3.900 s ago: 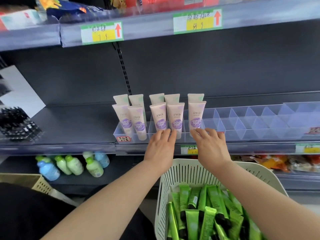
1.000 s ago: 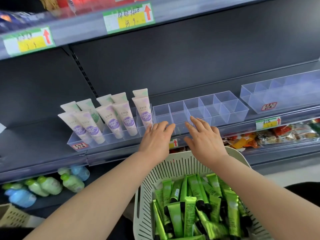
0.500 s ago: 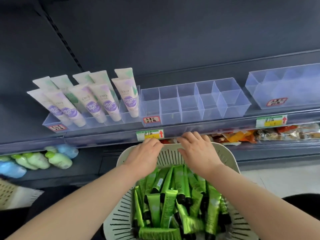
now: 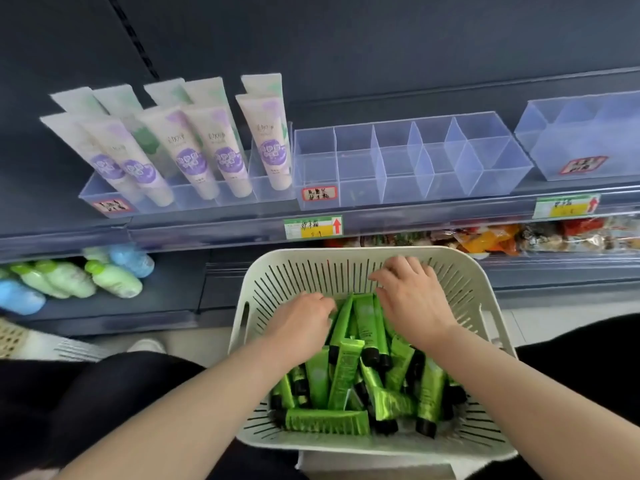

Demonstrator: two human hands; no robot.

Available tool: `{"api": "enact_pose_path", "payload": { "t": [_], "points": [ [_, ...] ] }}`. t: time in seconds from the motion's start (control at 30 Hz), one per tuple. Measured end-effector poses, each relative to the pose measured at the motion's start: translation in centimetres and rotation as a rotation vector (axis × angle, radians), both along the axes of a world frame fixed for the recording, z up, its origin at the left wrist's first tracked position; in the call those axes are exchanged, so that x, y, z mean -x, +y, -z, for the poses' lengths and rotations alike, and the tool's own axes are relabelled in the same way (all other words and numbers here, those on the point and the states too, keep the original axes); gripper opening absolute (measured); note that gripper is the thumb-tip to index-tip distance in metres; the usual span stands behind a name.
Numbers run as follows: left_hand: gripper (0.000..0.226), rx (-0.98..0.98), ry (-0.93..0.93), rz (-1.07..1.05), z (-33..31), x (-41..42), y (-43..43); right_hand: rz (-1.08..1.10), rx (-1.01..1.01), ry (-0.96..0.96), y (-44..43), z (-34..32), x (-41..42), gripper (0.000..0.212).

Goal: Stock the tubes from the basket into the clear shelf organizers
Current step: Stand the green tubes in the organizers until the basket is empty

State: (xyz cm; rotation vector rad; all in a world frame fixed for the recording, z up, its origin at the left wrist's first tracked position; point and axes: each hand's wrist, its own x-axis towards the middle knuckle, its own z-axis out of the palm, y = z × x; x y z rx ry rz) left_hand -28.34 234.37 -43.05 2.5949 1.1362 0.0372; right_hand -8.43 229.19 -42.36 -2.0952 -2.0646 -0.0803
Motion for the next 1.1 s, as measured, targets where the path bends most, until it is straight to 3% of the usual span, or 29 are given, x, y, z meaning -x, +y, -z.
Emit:
{"api": "enact_pose_path", "payload": {
  "t": [0.2, 0.37, 0.47, 0.6, 0.73, 0.9, 1.03, 1.1],
  "points": [
    [0.022, 0.128, -0.109, -0.201, 1.3, -0.3, -1.1, -0.121, 0.508, -0.004, -1.4, 3.9, 1.6, 0.074],
    [0.025, 0.104, -0.194, -0.294, 2.4, 0.3, -2.4, -0.181, 0.609, -0.009, -2.0, 4.4, 1.5, 0.066],
    [0.026, 0.126, -0.172, -0.302, 2.8, 0.6, -2.8, -0.18, 0.621, 0.033, -1.8, 4.1, 1.2, 0.044],
    [0.027, 0.088, -0.185, -0.344, 3.0, 0.6, -2.4, 0.061, 0.55, 0.228, -0.5, 4.2, 1.5, 0.027],
    [0.029, 0.079, -0.174, -0.384, 3.5, 1.1, -2.1, 0.304, 0.606, 0.308, 1.0, 5.0, 3.2, 0.05],
    [0.03, 0.077, -0.169, -0.384, 4.0, 1.6, -2.2, 0.432, 0.735, 0.395, 2.3, 5.6, 3.3, 0.072],
    [0.03, 0.094, -0.187, -0.394, 3.9, 1.5, -2.0, 0.336, 0.909, 0.397, 1.7, 4.7, 0.8, 0.037],
    [0.029, 0.101, -0.19, -0.401, 3.8, 1.4, -1.9, 0.314, 0.877, 0.407, 0.8, 4.2, -0.8, 0.036]
  ]
}}
